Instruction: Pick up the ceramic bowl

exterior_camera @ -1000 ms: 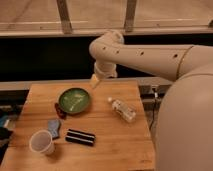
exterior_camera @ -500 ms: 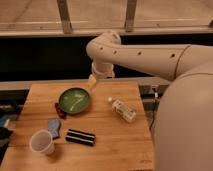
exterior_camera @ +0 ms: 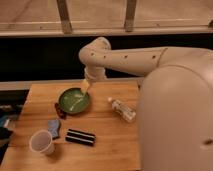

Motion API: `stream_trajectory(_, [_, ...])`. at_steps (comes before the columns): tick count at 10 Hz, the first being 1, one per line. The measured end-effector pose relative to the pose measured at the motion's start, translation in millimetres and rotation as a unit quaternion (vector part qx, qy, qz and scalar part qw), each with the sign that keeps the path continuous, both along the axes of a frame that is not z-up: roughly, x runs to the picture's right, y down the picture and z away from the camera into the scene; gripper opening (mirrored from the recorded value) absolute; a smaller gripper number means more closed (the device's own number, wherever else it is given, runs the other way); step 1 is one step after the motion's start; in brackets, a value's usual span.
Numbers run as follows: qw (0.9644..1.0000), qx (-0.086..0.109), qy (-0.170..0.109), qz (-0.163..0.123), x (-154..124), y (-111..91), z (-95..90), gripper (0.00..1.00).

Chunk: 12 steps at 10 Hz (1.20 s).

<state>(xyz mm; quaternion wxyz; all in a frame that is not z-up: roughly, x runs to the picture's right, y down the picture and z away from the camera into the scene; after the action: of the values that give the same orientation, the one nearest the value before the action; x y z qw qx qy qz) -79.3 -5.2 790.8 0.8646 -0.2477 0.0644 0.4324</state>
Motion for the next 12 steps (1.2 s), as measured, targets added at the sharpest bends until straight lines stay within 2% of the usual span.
stream_trajectory(2, [0.9998, -0.017, -0.009, -0.001, -15, 20, 30.5, 0.77])
stream_trajectory(3, [0.9997, -0.022, -0.013, 0.001, -19, 27, 39.2, 0.77])
stream_trajectory(6, [0.9997, -0.022, -0.011, 0.002, -17, 26, 39.1, 0.77])
stream_trajectory(8, [0.9995, -0.028, -0.007, -0.009, -18, 29, 41.0, 0.77])
stream_trajectory(12, [0.9980, -0.056, 0.015, -0.023, -20, 65, 84.4, 0.77])
